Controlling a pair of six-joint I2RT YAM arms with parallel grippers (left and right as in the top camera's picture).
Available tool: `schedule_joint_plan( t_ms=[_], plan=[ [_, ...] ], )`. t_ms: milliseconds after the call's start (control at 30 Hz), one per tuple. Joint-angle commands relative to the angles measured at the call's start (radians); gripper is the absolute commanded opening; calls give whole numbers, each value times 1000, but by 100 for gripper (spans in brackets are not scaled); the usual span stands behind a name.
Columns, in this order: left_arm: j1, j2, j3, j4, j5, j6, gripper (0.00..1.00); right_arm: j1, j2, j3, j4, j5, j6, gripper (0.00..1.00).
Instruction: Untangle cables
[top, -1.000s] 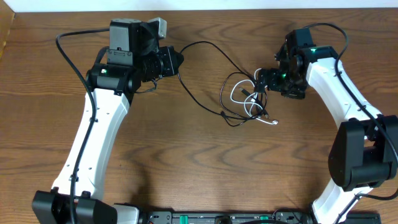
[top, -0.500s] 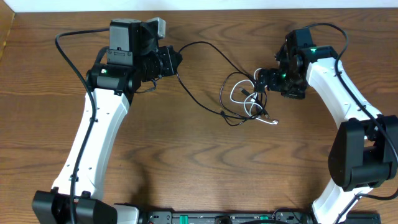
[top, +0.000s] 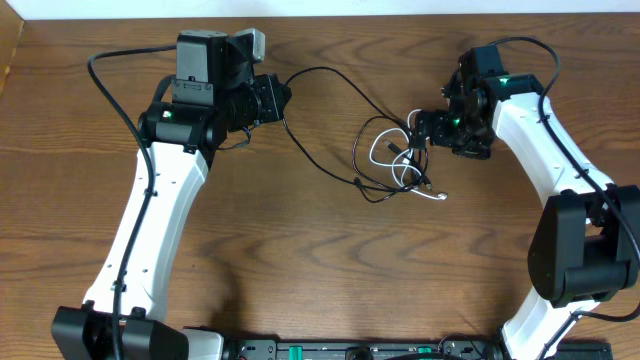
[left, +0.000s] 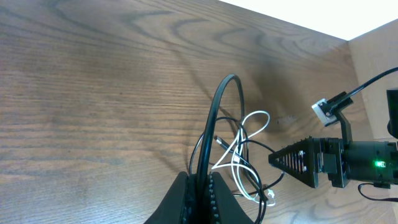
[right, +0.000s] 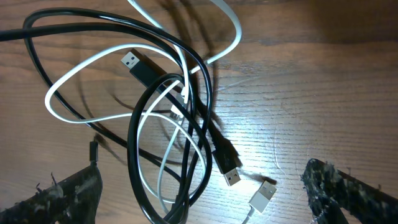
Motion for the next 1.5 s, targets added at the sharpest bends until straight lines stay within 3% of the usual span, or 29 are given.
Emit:
schedule_joint_plan(
  t_ms=[0,1267,1467],
  plan=[
    [3,-20,2,11,-10,20,7,3,6,-2,2,-6,-8,99],
    [3,-20,2,5,-8,11,7,3,6,-2,2,-6,-7,99],
    [-59,-18,-10,-45,-10,9,7,3,6,-2,2,-6,-8,99]
  ],
)
